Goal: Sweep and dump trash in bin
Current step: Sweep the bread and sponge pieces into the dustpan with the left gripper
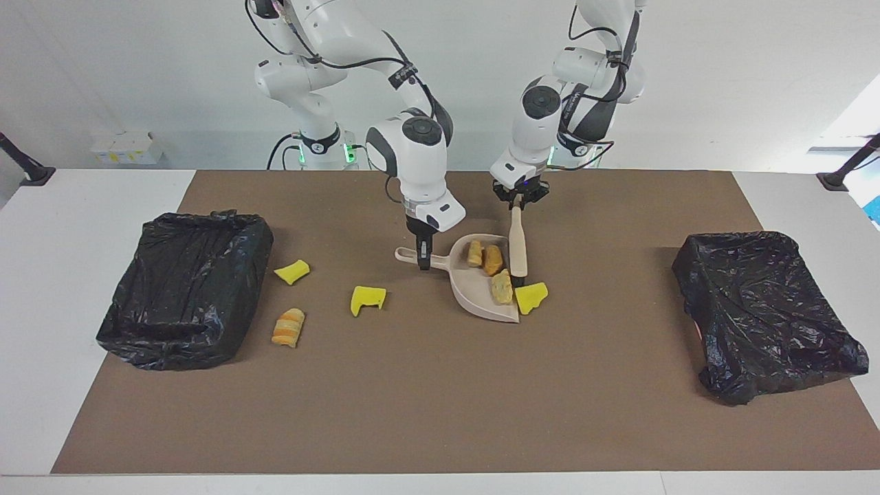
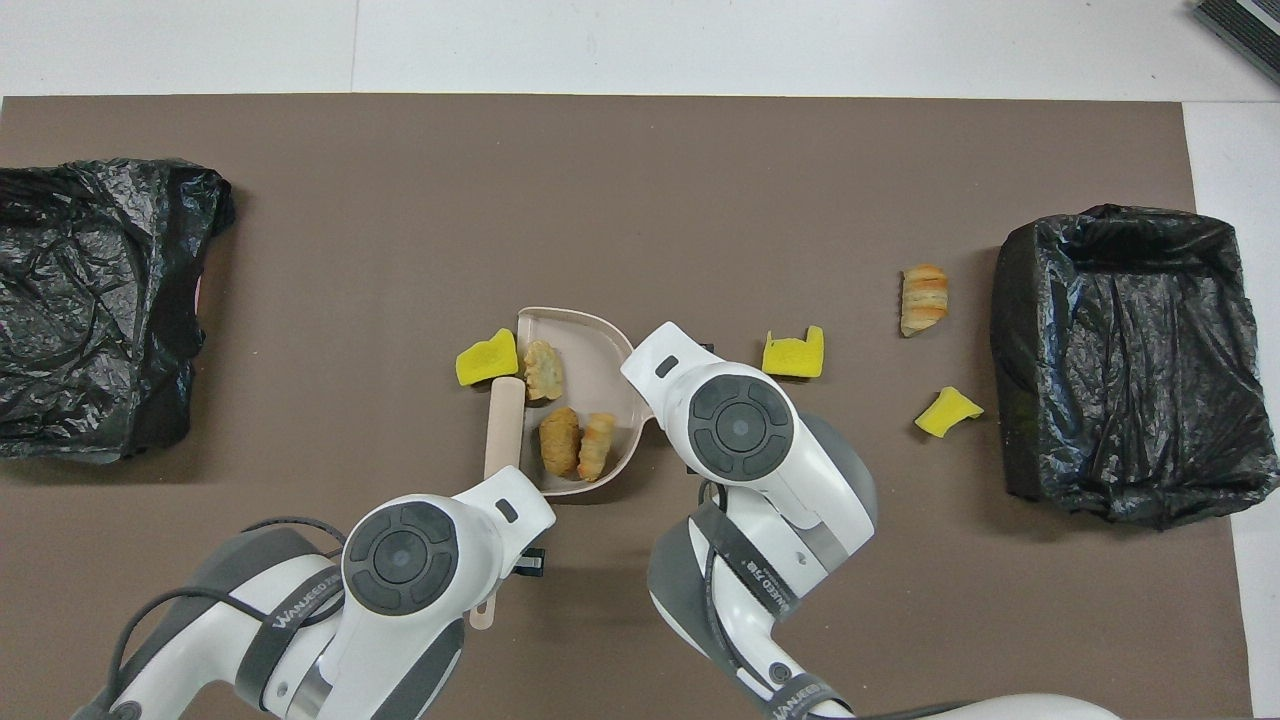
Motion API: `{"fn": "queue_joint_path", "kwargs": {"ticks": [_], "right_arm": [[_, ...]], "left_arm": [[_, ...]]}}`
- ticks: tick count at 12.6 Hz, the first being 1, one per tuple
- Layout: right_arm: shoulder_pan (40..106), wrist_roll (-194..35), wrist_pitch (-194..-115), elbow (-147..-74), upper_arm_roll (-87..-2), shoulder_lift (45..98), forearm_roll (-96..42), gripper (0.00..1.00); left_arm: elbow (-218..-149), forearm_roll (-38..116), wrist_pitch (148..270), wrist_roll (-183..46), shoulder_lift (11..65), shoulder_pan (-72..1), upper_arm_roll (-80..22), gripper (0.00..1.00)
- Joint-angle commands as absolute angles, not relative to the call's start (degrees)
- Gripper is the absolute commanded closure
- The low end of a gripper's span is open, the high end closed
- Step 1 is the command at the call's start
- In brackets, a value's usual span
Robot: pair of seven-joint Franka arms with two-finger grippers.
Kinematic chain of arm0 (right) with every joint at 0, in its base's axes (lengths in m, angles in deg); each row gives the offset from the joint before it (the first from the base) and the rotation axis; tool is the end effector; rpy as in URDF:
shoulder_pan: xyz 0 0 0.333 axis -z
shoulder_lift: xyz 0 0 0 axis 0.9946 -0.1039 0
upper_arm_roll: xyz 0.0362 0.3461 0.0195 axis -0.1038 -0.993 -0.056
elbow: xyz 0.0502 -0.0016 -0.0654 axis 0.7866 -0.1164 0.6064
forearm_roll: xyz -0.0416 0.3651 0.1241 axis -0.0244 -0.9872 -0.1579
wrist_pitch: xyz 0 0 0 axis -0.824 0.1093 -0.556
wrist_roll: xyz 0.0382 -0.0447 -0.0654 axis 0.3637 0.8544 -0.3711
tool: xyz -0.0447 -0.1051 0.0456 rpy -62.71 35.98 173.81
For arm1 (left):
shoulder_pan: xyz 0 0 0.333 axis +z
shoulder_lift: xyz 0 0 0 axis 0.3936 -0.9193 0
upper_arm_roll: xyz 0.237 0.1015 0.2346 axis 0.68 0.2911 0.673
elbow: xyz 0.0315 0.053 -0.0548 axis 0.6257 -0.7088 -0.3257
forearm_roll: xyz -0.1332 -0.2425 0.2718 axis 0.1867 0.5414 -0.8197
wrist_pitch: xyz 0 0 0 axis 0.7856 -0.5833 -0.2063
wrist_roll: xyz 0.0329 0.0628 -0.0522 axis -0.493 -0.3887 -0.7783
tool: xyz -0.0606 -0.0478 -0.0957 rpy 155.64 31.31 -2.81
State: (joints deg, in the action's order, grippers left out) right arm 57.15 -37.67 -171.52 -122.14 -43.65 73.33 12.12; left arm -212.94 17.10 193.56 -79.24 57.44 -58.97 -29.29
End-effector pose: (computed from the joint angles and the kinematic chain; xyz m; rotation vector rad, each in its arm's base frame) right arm 0.5149 0.3279 0.3708 2.1785 2.1165 0.1384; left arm 0.3443 -0.2829 0.3870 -3.1061 0.2957 0.1616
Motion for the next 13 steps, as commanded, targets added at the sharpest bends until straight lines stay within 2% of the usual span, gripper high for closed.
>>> {"fn": "queue_joint_path", "kwargs": {"ticks": [1, 4, 6, 10, 13], "right_arm": [[57.93, -35.06, -171.76, -123.51, -43.9, 73.78, 13.02, 1.0], [58.11, -35.85, -171.23, -123.42, -43.81, 73.69, 12.93, 1.0], [58.89, -35.15, -171.06, -123.25, -43.72, 73.6, 12.93, 1.0], [59.16, -35.15, -170.62, -122.99, -43.72, 73.34, 13.02, 1.0], [59.16, -35.15, -170.27, -122.9, -43.72, 73.34, 13.02, 1.0]], "left_arm": [[-207.07, 17.76, 188.89, -77.24, 57.02, -59.74, -28.23, 1.0], [-201.26, 17.32, 182.3, -70.5, 56.32, -54.49, -27.62, 1.0], [-200.28, 16.97, 182.97, -68.37, 54.65, -49.92, -27.62, 1.0], [-197.3, 13.1, 186.31, -56.35, 47.37, -41.48, -27.62, 1.0], [-198.78, 12.48, 186.85, -51.05, 45.94, -41.02, -27.62, 1.0]]}}
